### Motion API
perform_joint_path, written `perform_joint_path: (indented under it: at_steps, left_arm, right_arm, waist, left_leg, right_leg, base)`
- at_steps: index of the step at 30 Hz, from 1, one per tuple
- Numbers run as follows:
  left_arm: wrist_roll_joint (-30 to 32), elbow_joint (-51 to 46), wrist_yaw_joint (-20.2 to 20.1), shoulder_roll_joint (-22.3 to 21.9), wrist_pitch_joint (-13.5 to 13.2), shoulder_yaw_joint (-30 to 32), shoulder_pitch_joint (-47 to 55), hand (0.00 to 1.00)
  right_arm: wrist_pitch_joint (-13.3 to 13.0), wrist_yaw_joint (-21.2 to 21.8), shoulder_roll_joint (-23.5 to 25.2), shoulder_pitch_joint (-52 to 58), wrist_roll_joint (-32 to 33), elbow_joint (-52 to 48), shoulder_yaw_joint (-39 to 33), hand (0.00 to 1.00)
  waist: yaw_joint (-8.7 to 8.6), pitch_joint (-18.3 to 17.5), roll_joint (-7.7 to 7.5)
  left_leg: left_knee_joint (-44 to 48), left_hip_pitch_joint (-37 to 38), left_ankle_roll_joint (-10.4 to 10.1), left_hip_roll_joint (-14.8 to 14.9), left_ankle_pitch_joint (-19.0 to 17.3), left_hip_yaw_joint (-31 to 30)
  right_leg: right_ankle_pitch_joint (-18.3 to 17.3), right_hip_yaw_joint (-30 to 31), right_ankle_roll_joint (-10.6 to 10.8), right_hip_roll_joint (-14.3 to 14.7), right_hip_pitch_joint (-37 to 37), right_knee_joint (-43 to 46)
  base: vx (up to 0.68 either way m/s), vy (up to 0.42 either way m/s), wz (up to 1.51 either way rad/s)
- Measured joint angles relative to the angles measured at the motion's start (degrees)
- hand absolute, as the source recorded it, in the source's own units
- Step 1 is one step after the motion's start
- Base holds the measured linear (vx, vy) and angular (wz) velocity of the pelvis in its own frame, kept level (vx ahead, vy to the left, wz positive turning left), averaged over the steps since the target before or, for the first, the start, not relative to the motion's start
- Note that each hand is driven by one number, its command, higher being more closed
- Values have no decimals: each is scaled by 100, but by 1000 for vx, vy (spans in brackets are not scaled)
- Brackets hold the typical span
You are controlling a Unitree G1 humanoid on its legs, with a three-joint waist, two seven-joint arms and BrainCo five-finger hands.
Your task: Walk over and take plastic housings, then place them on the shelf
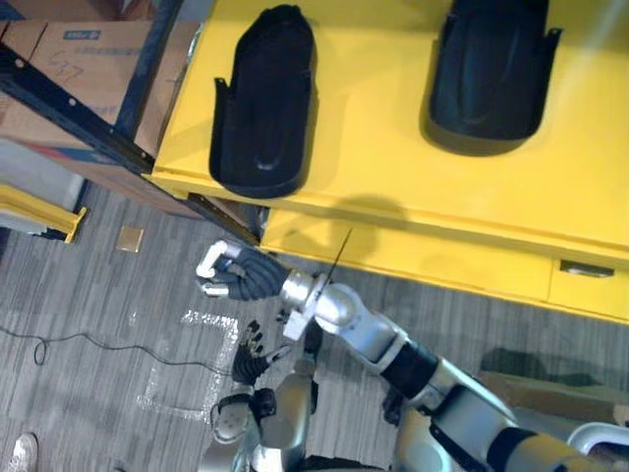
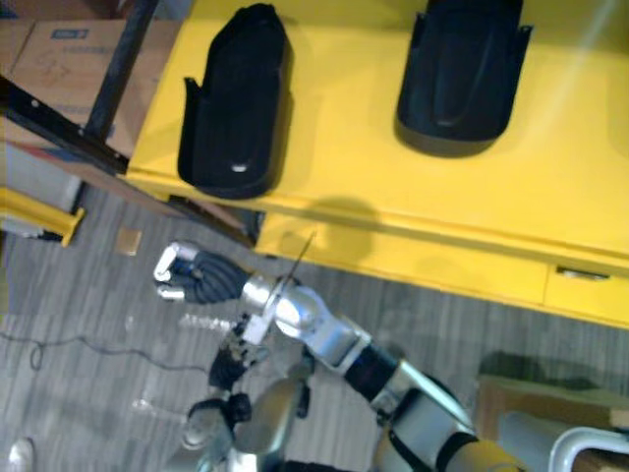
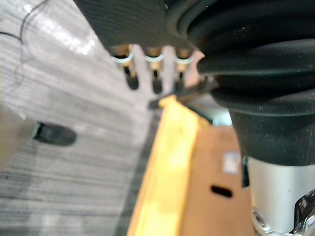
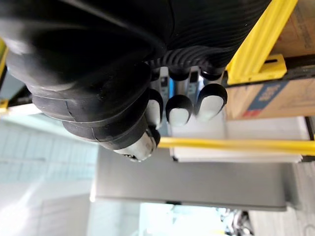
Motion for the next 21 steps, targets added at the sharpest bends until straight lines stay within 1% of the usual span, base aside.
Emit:
perform_joint_path:
  at_steps: [3, 6, 8, 11, 12, 13, 15, 20, 21]
  left_arm:
    - [-7, 39, 1, -3, 5, -12, 0, 0]
    - [-7, 94, 1, -3, 5, -15, -1, 0]
    - [-6, 175, 0, -3, 5, -22, -1, 0]
    - [-7, 222, 2, -1, 5, -47, 0, 0]
    - [-23, 215, 4, 21, 4, -138, 0, 0]
    - [-24, 214, 2, 24, 4, -158, 0, 0]
    - [-29, 216, 3, 25, 5, -235, 0, 0]
    - [-34, 216, 14, 25, 41, -240, 0, 0]
    - [-35, 216, 15, 25, 68, -241, 0, 0]
  right_arm:
    - [107, -169, 34, -72, -231, 47, 7, 100]
    - [163, -373, 74, -224, -474, 315, 5, 100]
    - [311, -688, 76, -302, -748, 476, -5, 100]
    - [439, -1032, 79, -429, -983, 555, -39, 100]
    - [521, -1215, 97, -542, -1024, 708, -131, 100]
    - [535, -1250, 99, -564, -1037, 728, -158, 100]
    - [650, -1529, 102, -731, -1097, 895, -434, 100]
    - [883, -2089, 99, -934, -1093, 1201, -848, 100]
    - [890, -2180, 97, -964, -1085, 1225, -902, 100]
  waist:
    - [14, 10, 20]
    - [43, 15, 36]
    - [118, 14, 38]
    - [118, 14, 45]
    - [121, 14, 46]
    - [123, 14, 46]
    - [132, 14, 46]
    - [135, 11, 50]
    - [134, 11, 51]
  left_leg:
    - [2, 0, 0, -2, 0, -2]
    - [8, -1, -1, -6, -1, -8]
    - [15, -19, -4, -15, -3, -19]
    - [72, -108, -6, -21, -4, -93]
    - [86, -106, -6, -23, -4, -115]
    - [88, -106, -6, -25, -4, -118]
    - [101, -108, -6, -33, -4, -124]
    - [110, -107, -7, -31, -3, -127]
    - [110, -107, -7, -31, -3, -127]
  right_leg:
    - [-7, -4, -11, -3, 0, 11]
    - [-24, -12, -12, -12, -4, 38]
    - [-64, -18, -13, -33, -38, 109]
    - [-72, -63, -14, -44, -71, 136]
    - [-84, -79, -7, -61, -56, 159]
    - [-86, -80, -5, -64, -56, 164]
    - [-88, -84, -5, -74, -55, 181]
    - [-91, -86, -11, -63, -55, 197]
    - [-92, -86, -12, -63, -55, 199]
  base:
    - [1, -12, 0]
    - [0, 0, 0]
    - [-11, -22, 4]
    - [-10, -17, 12]
    - [-5, -16, 9]
    - [-10, -14, 6]
    - [0, 0, 0]
    - [0, 0, 0]
    - [0, 0, 0]
